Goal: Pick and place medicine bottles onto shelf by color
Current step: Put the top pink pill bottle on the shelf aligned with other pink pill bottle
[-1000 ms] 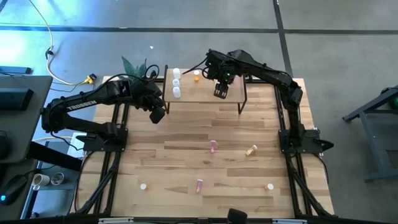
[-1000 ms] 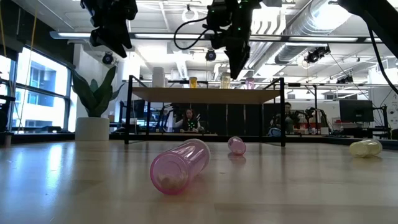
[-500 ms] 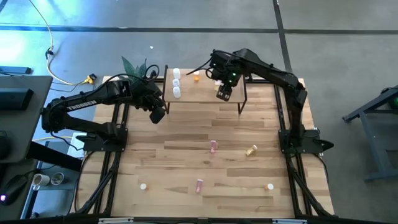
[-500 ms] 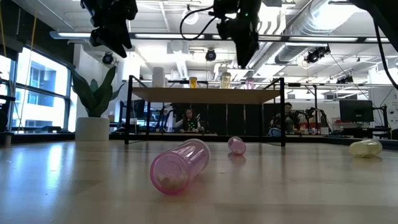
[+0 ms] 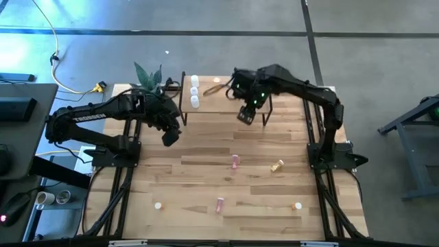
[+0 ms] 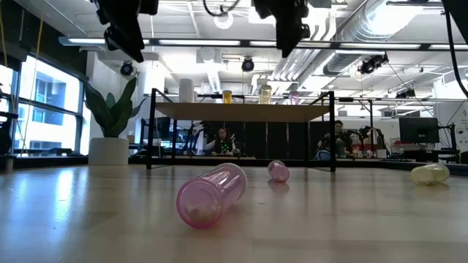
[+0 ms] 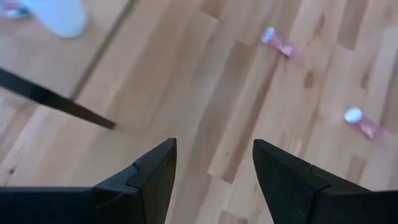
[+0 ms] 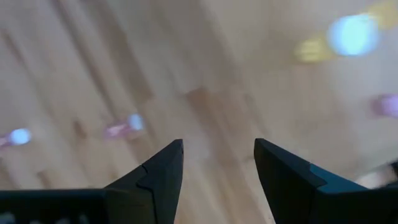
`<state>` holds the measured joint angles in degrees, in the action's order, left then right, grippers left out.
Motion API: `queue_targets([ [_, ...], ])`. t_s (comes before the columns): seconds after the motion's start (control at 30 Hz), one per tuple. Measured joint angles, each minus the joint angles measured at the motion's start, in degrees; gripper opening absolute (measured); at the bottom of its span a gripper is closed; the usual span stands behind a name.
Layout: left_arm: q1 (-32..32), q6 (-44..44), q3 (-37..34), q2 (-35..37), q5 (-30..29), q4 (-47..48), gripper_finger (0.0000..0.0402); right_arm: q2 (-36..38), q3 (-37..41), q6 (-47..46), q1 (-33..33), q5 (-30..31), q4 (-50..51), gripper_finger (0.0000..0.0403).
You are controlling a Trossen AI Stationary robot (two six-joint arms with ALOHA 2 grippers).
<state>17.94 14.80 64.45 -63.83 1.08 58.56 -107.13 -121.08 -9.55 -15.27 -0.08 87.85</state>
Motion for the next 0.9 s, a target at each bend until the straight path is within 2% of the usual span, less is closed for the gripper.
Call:
queue_targets([
  [0.1, -2.8, -0.5, 0.0, 0.0, 0.0, 0.3, 0.02, 0.0, 0.0, -3.5, 4.4, 0.4, -1.0, 0.0188],
  [0.27, -6.6, -0.5, 0.0, 0.0, 0.0, 0.5, 0.02, 0.0, 0.0, -10.6, 12.1, 7.5, -1.9, 0.0188],
  [0.43, -9.2, -2.5, 0.0, 0.0, -0.1, 2.1, 0.02, 0.0, 0.0, -20.9, 18.6, 11.5, -1.8, 0.0188],
  [0.67, -10.7, -3.0, 0.0, 0.0, -0.2, 2.1, 0.02, -0.6, 0.1, -34.0, 26.9, 19.1, 2.1, 0.0188],
  [0.9, -11.0, -3.0, 0.0, 0.0, -0.3, 2.0, 0.02, -2.1, 0.6, -42.6, 31.4, 22.1, 1.9, 0.0188],
])
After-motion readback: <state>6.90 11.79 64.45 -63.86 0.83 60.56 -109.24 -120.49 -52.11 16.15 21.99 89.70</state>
